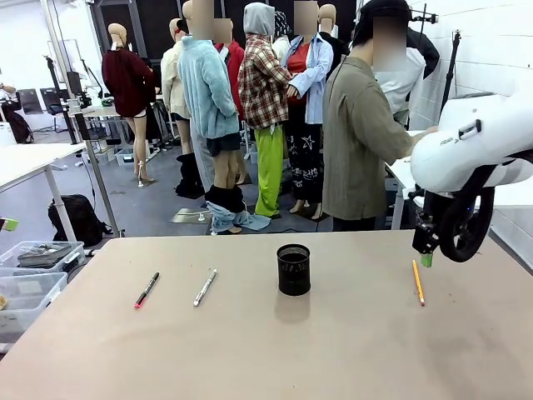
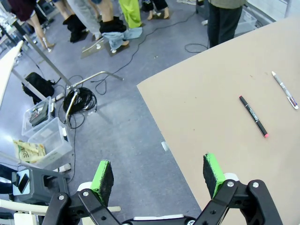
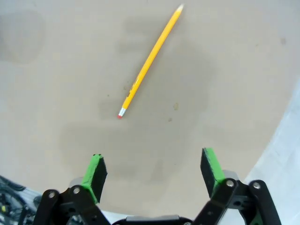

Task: Place the pens into the pen holder.
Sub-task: Pick up a writing instrument from the table and place it into the Pen holder.

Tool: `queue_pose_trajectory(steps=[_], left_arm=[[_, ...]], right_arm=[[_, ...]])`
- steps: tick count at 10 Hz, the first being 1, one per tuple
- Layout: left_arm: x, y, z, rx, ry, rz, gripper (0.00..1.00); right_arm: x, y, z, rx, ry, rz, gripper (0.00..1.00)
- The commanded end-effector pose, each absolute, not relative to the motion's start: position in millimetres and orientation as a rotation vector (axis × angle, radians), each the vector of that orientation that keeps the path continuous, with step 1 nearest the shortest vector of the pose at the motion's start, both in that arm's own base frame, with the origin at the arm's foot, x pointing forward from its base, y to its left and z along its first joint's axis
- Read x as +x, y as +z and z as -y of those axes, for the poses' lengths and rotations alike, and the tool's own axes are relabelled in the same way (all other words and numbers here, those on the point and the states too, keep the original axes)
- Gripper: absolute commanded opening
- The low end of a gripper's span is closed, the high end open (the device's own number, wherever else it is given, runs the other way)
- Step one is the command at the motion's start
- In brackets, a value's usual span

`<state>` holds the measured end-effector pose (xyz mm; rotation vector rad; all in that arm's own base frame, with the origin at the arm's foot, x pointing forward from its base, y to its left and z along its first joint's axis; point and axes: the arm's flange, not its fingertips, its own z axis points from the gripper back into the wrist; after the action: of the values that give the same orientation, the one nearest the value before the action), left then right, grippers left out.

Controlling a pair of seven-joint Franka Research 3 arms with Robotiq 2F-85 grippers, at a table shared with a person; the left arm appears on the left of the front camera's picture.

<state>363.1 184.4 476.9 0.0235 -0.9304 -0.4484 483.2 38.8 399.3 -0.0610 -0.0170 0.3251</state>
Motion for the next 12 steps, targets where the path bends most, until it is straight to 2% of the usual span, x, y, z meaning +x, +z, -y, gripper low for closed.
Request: queue_pose_trajectory(steps=[1, 7, 11, 12], left_arm=[[364.7, 475.8, -185.2, 0.025, -0.427, 0.933, 1.0], [364.7, 475.8, -185.2, 0.025, -0.427, 0.933, 1.0], [364.7, 475.8, -185.2, 0.025, -0.427, 0.933, 1.0], [364.7, 475.8, -185.2, 0.025, -0.427, 0.933, 1.0]], right_arm=[[509.7, 388.1, -54.2, -0.031, 0.277, -0.084, 1.0], [547.5, 315.2, -54.1, 0.06, 0.182, -0.159, 1.0], [555.9, 301.2, -45.9, 0.095, 0.163, -0.175, 1.0], [558.0, 297.8, -46.4, 0.083, 0.163, -0.175, 0.87]])
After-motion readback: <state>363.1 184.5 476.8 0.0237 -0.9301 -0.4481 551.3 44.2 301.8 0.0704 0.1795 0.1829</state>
